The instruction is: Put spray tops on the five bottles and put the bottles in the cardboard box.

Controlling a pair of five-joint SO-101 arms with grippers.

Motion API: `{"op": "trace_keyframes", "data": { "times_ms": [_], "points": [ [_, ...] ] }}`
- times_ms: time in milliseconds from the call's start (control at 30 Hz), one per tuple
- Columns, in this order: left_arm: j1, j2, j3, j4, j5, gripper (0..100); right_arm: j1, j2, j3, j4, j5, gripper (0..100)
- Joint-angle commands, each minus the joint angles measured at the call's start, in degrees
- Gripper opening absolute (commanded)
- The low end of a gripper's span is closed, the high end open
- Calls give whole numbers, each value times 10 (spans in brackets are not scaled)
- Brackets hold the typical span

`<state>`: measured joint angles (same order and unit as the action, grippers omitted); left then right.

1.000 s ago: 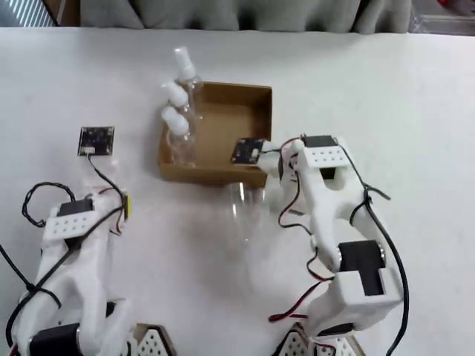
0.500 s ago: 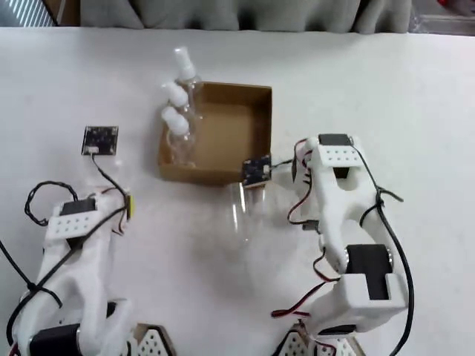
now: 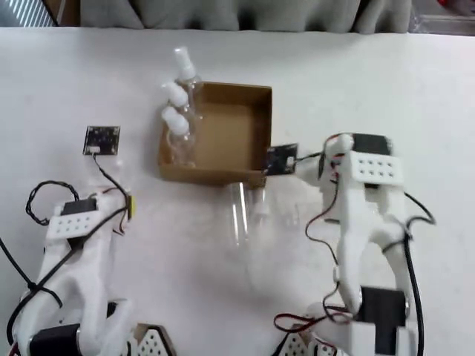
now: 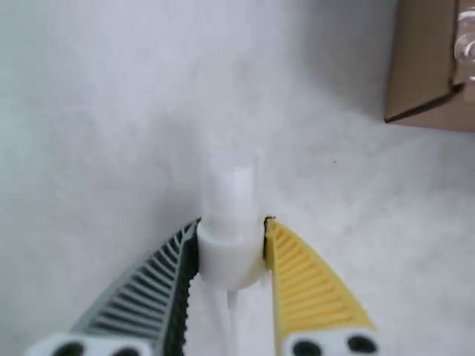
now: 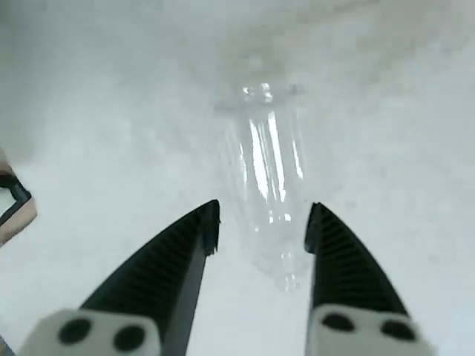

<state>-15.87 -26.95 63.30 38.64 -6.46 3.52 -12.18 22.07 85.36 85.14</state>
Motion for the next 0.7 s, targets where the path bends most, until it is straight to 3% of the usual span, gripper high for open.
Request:
{"op": "trace_keyframes", "data": {
  "times_ms": [0,133,267,467,667],
  "points": [
    [7,-22,-4,-9,-6,22,56,-93,-10,-4,-90,79],
    [7,-22,-4,-9,-6,22,146,-120,12,-56,-243,14],
    [7,-22,-4,-9,-6,22,245,-119,70,-122,-338,23],
    [7,-22,-4,-9,-6,22,342,-125,167,-245,-440,23],
    [7,-22,-4,-8,-6,22,349,-125,232,-269,-460,27]
  ]
}}
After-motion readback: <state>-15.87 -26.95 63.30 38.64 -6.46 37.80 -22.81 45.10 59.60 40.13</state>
